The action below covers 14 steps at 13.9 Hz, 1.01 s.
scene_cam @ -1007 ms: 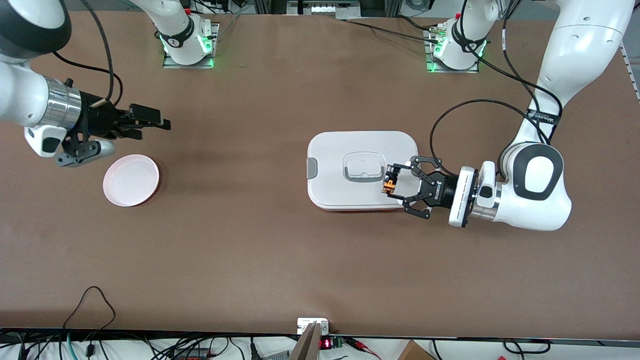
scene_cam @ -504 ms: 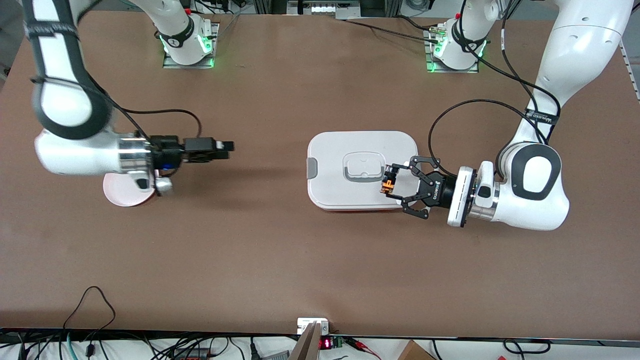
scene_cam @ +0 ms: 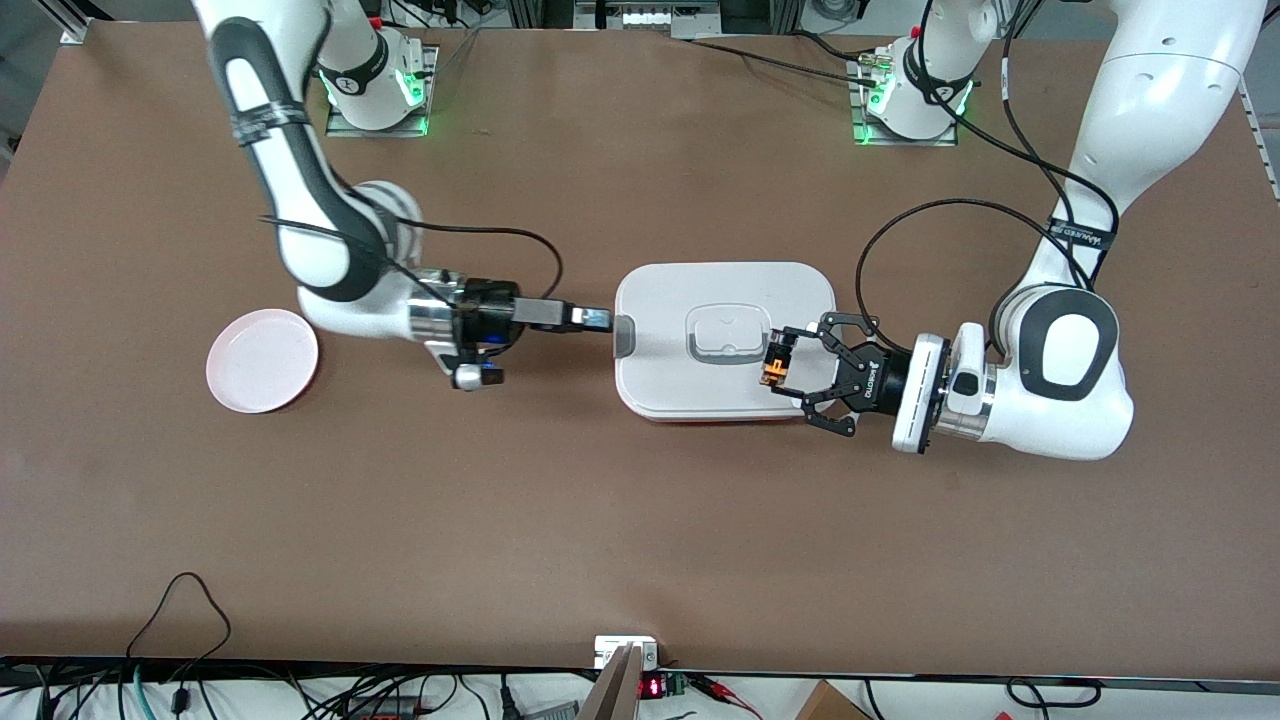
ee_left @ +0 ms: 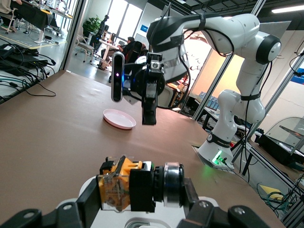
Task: Transfer orange switch to right arm and place
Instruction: 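Reach the right gripper toward the orange switch held by the left gripper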
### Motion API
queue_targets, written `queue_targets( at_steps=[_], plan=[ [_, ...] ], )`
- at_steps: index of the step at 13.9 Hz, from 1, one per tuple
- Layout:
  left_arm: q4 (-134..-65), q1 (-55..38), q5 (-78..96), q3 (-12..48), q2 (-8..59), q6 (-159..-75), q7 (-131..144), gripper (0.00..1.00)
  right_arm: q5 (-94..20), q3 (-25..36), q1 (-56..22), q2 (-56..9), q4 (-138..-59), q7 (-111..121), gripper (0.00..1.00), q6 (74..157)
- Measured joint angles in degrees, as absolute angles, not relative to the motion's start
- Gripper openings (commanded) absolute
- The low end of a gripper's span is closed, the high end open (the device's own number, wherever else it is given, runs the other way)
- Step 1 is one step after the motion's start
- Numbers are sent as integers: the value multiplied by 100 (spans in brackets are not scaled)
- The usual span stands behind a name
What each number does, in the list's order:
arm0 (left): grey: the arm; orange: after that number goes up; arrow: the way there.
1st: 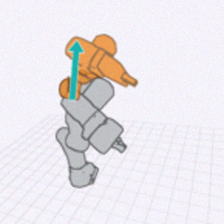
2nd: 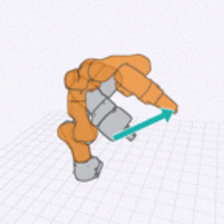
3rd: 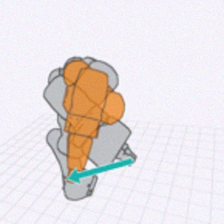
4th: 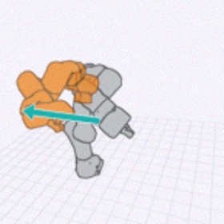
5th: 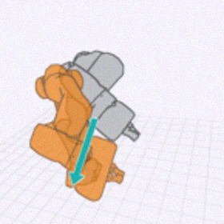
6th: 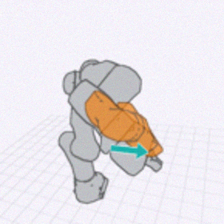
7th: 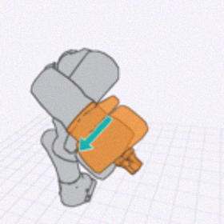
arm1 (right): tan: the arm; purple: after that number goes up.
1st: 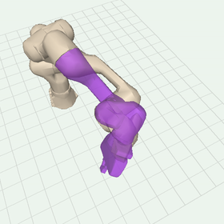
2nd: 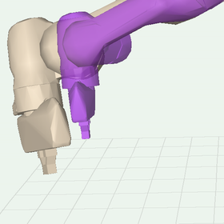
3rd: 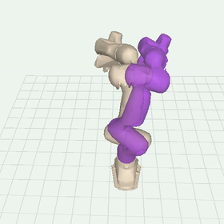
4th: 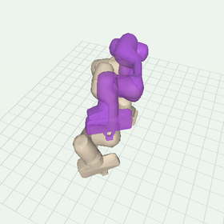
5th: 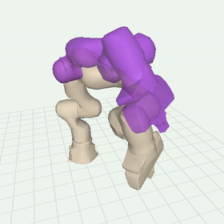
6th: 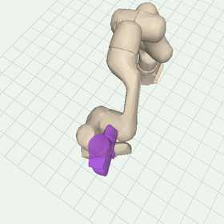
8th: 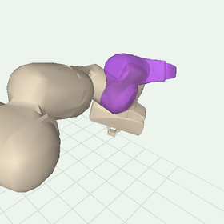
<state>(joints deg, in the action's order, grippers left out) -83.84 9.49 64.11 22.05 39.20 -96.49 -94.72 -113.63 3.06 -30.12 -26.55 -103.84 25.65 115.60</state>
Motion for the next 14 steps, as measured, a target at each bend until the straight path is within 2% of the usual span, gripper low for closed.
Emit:
queue_targets(
  at_steps=[3, 7, 10, 14],
  plan=[
    [-8387, 950, 6412, 2205, 3921, -9649, -9473, 33, -12438, 303, -3655, -2949, -10003, 2599, 100, 12454],
    [-8469, 950, 6412, 2204, 3936, -9650, -9474, 34, -13043, 306, -4208, -3408, -9217, 2599, 100, 13471],
    [-8490, 950, 6412, 2204, 3937, -9651, -9477, 34, -13110, 306, -4424, -3673, -8783, 2599, 100, 13868],
    [-8492, 950, 6412, 2205, 3937, -9651, -9478, 34, -13110, 307, -4488, -3806, -8533, 2599, 100, 13981]
  ],
)
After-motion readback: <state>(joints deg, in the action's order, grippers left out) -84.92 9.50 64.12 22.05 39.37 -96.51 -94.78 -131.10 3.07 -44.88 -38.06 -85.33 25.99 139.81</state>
